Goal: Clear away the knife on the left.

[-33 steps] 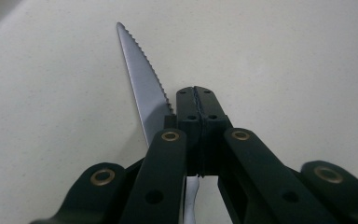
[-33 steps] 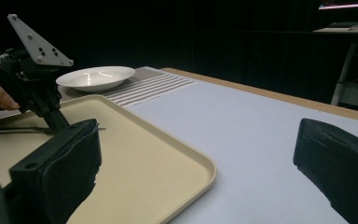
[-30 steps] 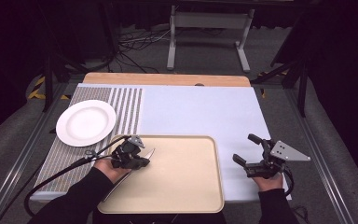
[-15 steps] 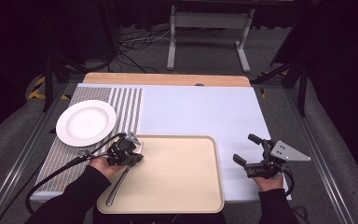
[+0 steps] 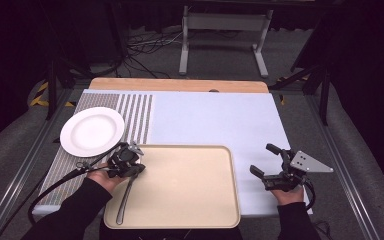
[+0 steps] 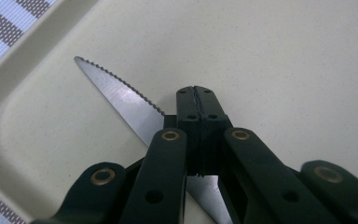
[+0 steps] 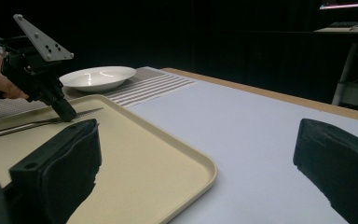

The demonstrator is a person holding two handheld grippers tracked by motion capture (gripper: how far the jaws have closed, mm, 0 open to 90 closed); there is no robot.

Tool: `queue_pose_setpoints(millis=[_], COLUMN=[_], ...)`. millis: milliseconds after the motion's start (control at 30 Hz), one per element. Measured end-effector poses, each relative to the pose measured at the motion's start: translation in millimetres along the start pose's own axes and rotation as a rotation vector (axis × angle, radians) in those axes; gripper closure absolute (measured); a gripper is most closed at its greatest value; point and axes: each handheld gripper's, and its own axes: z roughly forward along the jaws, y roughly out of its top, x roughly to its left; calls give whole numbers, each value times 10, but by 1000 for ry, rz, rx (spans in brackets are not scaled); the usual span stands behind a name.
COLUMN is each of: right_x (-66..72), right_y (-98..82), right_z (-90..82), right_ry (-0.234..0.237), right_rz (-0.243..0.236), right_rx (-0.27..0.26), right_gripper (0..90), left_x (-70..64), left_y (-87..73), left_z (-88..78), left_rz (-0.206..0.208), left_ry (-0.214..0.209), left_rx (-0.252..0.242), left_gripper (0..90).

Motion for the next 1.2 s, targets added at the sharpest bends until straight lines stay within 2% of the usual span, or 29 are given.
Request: queue_pose_setpoints(millis=[267, 467, 633, 667, 700, 733, 833, 867, 900, 967, 1000, 1033, 1133, 1167, 1200], right_x=[3, 4, 7, 7, 6, 6, 4, 3, 1, 3, 7, 8, 5, 5, 1], right_y=[0, -2, -2, -1, 0, -1, -3, -3, -4, -3, -2, -2, -1, -1, -3], right_z=[6, 10, 15, 14, 13, 12, 10, 10, 7, 12, 13, 11, 6, 6, 5], right_ry=[1, 0, 2, 0, 0, 0, 1, 1, -1, 1, -1, -1, -1, -1, -3], right_rz=[-2, 0, 3, 1, 1, 1, -1, -1, -2, -2, 1, 1, 1, 1, -2], right_rx=[-1, 0, 1, -1, 0, -1, 1, 1, 3, -1, 0, 2, -2, -2, 0], right_gripper=[15, 15, 15, 15, 15, 15, 15, 15, 15, 15, 15, 15, 15, 15, 15], left_x=[43, 90, 100, 111, 108, 106, 120, 117, 117, 131, 131, 145, 154, 158, 155], left_y=[-66, -111, -119, -115, -114, -115, -115, -115, -115, -107, -107, -103, -108, -113, -118], left_z=[-47, -67, -71, -71, -72, -77, -142, -186, -186, -281, -281, -330, -383, -409, -432], left_rz=[-9, -33, -28, -14, -19, -25, 7, 12, 12, 15, 15, 15, 7, 8, 8], left_ry=[26, 17, 10, 7, -1, -13, -66, -72, -72, -103, -103, -110, -116, -113, -104], left_rx=[16, 10, 6, -2, -1, -12, -57, -85, -85, -153, -153, -184, -217, -231, -251], left_gripper=[900, 900, 899, 873, 774, 729, 612, 571, 518, 439, 407, 369, 270, 270, 227])
